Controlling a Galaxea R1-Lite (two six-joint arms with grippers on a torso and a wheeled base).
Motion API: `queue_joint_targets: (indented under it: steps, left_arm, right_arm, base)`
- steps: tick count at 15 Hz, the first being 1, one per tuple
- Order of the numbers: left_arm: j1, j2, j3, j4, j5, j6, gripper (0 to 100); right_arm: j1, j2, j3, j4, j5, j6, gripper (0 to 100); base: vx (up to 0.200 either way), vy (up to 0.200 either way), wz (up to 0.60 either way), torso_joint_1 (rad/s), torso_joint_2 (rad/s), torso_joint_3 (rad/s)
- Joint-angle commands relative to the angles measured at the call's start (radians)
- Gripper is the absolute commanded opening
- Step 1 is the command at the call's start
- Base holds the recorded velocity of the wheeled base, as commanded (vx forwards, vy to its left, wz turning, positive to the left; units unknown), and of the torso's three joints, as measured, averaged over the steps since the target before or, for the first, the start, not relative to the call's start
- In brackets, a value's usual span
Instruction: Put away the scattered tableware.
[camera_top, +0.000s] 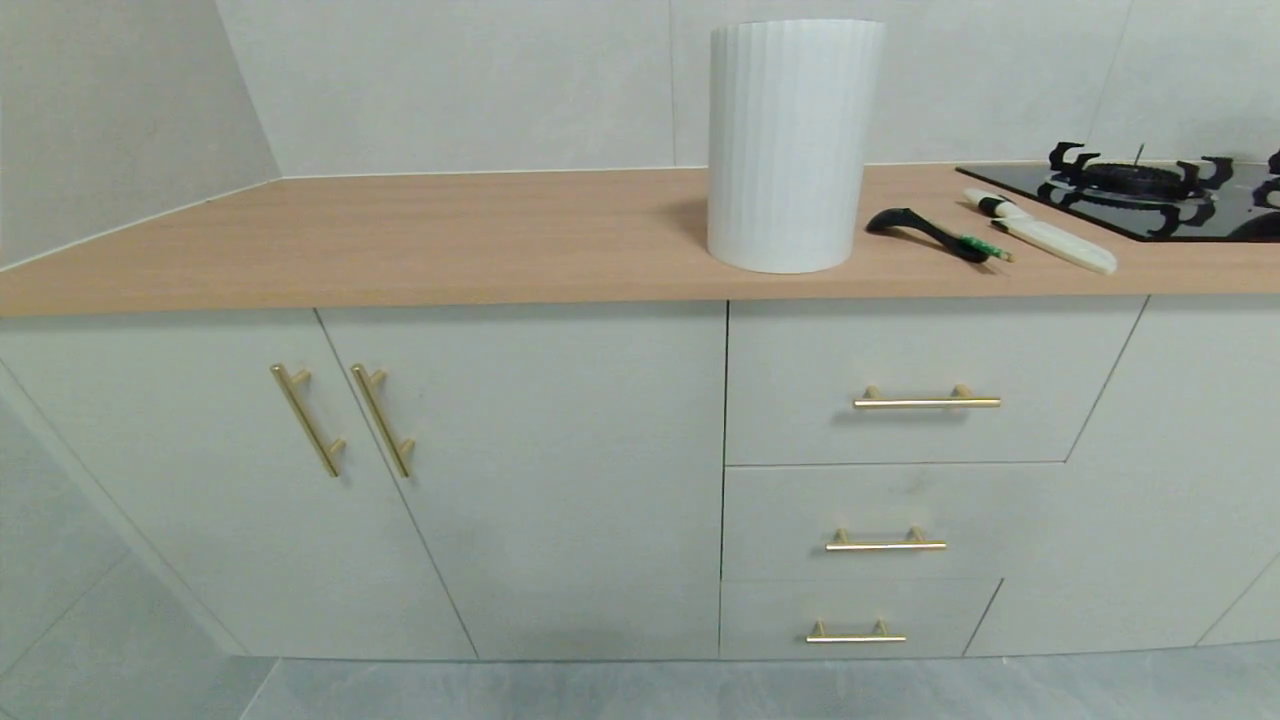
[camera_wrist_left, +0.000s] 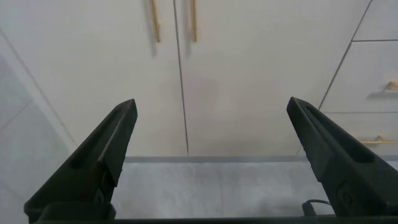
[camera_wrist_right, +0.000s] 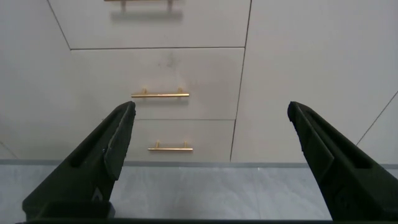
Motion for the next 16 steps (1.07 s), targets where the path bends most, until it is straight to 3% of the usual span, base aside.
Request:
queue_joint_targets:
  steps: [1,14,16]
  left_arm:
    - [0.0,0.002,0.002,0.0,0.0,0.0,100]
    - [0.0,0.002,0.0,0.0,0.0,0.0,100]
    - [0.0,0.002,0.0,0.0,0.0,0.0,100]
  right_arm:
    - [0.0,0.001,0.0,-0.001,0.0,0.0,100]
    - [0.0,0.001,0.0,-0.001,0.0,-0.006,100]
    - [0.001,0.001,-0.055,-0.059,0.003,0.014,100]
  base:
    - [0.0,0.0,0.0,0.0,0.0,0.0]
    - [0.0,0.0,0.0,0.0,0.0,0.0]
    - [0.0,0.0,0.0,0.0,0.0,0.0]
